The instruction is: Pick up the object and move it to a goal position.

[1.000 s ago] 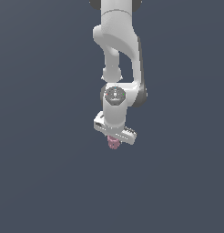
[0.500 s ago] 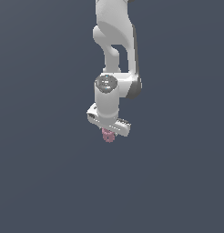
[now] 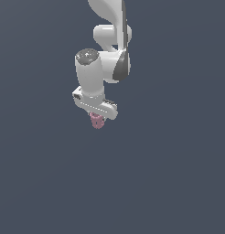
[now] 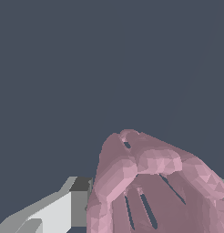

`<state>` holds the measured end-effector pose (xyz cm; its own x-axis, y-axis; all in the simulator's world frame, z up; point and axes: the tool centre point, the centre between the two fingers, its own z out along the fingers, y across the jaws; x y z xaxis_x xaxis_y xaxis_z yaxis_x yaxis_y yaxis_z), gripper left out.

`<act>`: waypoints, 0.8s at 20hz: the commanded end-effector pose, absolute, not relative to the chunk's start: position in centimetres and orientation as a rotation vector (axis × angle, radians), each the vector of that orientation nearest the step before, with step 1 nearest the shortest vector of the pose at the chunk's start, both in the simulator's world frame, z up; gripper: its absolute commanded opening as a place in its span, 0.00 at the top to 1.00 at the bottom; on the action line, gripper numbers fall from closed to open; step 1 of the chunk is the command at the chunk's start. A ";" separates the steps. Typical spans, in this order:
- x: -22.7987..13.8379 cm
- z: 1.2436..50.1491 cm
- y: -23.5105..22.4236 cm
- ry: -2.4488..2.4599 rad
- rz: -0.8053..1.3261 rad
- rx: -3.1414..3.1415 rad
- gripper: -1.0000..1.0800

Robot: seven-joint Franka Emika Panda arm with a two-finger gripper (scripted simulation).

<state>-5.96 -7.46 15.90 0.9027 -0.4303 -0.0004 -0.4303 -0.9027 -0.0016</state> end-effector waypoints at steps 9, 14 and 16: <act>-10.1 21.0 -12.3 0.692 0.000 -3.062 1.00; -10.8 22.1 -13.3 0.692 0.000 -3.063 1.00; -10.8 22.2 -13.4 0.692 0.000 -3.063 1.00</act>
